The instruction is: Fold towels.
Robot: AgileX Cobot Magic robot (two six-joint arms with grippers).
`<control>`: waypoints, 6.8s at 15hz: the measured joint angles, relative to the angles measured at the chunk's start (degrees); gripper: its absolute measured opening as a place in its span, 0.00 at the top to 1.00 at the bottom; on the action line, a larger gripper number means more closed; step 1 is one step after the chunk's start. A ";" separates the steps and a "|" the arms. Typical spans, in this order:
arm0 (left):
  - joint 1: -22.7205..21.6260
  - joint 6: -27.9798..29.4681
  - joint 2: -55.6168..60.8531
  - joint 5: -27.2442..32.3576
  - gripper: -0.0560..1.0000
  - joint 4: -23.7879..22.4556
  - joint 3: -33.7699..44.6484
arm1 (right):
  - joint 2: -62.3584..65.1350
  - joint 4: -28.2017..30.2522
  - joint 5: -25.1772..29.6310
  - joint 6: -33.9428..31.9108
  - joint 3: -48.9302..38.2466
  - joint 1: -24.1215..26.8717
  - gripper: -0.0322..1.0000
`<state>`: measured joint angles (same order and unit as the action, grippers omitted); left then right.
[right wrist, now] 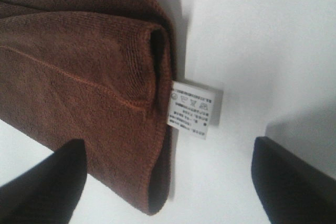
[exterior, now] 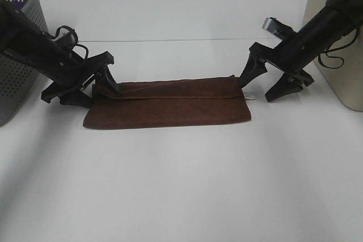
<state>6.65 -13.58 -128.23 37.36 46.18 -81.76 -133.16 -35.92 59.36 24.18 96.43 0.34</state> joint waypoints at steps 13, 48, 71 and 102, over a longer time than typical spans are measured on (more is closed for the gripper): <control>-1.78 10.49 2.58 16.21 0.92 -10.94 -16.44 | 0.00 0.11 -0.63 0.00 0.00 0.00 0.19; 6.13 1.09 -5.39 5.21 0.41 -1.20 -21.89 | 0.97 -25.78 3.32 8.19 0.00 -5.33 0.20; 5.61 4.76 2.98 9.97 0.41 -12.95 -21.89 | 0.74 -8.14 9.22 -1.49 7.96 -2.46 0.23; 5.50 10.83 109.38 23.09 0.40 -41.37 52.71 | 108.23 30.25 1.78 -17.70 -67.15 -2.46 0.23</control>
<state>12.15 -2.75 -18.85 60.45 4.81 -29.05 -24.92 -5.67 61.13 6.47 29.28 -2.12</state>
